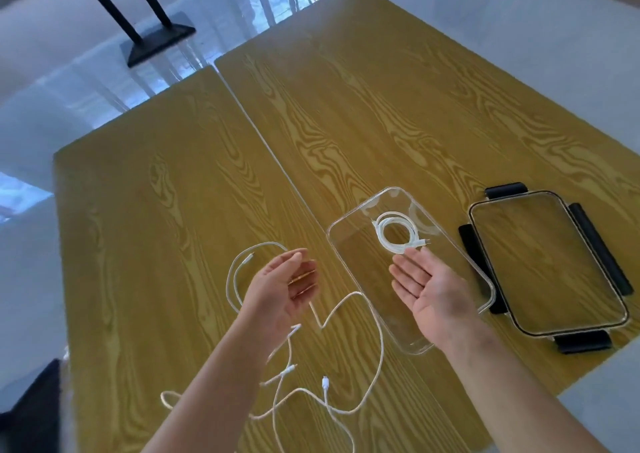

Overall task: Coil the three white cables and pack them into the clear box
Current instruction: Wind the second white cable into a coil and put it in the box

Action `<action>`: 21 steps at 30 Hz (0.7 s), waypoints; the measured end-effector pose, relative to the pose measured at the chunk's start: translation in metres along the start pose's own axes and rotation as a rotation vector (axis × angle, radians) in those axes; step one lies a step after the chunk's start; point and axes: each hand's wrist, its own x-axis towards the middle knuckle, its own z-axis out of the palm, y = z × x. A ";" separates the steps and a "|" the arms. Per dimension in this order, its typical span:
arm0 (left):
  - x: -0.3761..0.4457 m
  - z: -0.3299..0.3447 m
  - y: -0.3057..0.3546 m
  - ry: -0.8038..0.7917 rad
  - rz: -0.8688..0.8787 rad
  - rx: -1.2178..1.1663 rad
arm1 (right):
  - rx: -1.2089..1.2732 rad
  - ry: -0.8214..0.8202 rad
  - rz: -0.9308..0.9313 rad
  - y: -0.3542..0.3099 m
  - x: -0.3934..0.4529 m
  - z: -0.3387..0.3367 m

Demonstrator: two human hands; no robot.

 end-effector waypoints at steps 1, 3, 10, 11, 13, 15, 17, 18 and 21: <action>-0.007 -0.013 -0.001 0.017 0.004 -0.024 | -0.014 -0.017 -0.001 0.003 -0.006 0.003; -0.017 -0.034 -0.004 0.041 0.009 -0.053 | -0.035 -0.039 -0.005 0.007 -0.013 0.006; -0.066 -0.115 -0.028 0.192 0.048 -0.194 | -0.242 -0.132 -0.026 0.038 -0.042 0.028; -0.073 -0.124 -0.032 0.212 0.052 -0.210 | -0.270 -0.145 -0.028 0.044 -0.045 0.032; -0.086 -0.145 -0.040 0.242 0.063 -0.237 | -0.320 -0.173 -0.030 0.056 -0.053 0.038; -0.096 -0.168 -0.047 0.271 0.066 -0.267 | -0.360 -0.189 -0.027 0.069 -0.060 0.046; -0.103 -0.189 -0.054 0.296 0.064 -0.292 | -0.397 -0.205 -0.024 0.081 -0.066 0.052; -0.107 -0.201 -0.058 0.309 0.061 -0.309 | -0.421 -0.216 -0.024 0.088 -0.069 0.056; -0.119 -0.233 -0.069 0.339 0.058 -0.360 | -0.482 -0.243 -0.019 0.109 -0.078 0.066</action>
